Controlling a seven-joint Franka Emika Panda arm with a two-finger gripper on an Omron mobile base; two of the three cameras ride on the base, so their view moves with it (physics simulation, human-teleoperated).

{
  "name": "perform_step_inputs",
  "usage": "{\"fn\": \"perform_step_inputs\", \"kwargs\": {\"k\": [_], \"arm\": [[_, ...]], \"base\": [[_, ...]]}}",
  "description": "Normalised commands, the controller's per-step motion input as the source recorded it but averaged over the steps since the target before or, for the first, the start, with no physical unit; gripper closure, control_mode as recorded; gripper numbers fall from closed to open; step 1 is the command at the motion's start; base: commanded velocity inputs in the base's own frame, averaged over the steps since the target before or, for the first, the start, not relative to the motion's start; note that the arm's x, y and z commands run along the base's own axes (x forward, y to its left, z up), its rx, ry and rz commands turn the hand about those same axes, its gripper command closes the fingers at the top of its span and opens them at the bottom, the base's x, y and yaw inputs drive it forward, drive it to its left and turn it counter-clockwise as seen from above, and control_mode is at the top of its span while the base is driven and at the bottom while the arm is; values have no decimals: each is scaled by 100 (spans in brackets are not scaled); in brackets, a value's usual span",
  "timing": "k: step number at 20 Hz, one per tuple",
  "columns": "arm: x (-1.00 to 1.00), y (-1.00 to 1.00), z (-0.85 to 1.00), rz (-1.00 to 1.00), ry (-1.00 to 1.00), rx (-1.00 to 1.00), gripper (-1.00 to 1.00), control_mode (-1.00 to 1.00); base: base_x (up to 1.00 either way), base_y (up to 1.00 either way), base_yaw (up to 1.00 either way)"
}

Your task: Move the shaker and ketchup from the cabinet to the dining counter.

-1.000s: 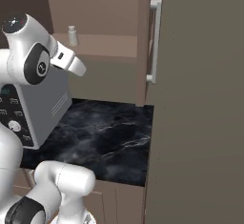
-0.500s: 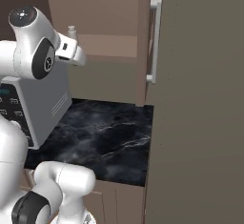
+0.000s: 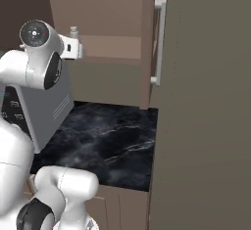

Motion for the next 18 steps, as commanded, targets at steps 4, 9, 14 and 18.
{"fn": "perform_step_inputs", "kwargs": {"k": [4, 9, 14, 18], "arm": [[56, 24, 4, 9, -9, 0, -100, -100], [61, 14, 19, 6, 1, 0, -100, -100], [55, 13, 15, 0, 9, -5, -100, -100], [58, 15, 3, 0, 17, -9, -100, -100]], "base": [[0, 0, 0], [0, 0, 0], [0, 0, 0], [0, 0, 0]]}}
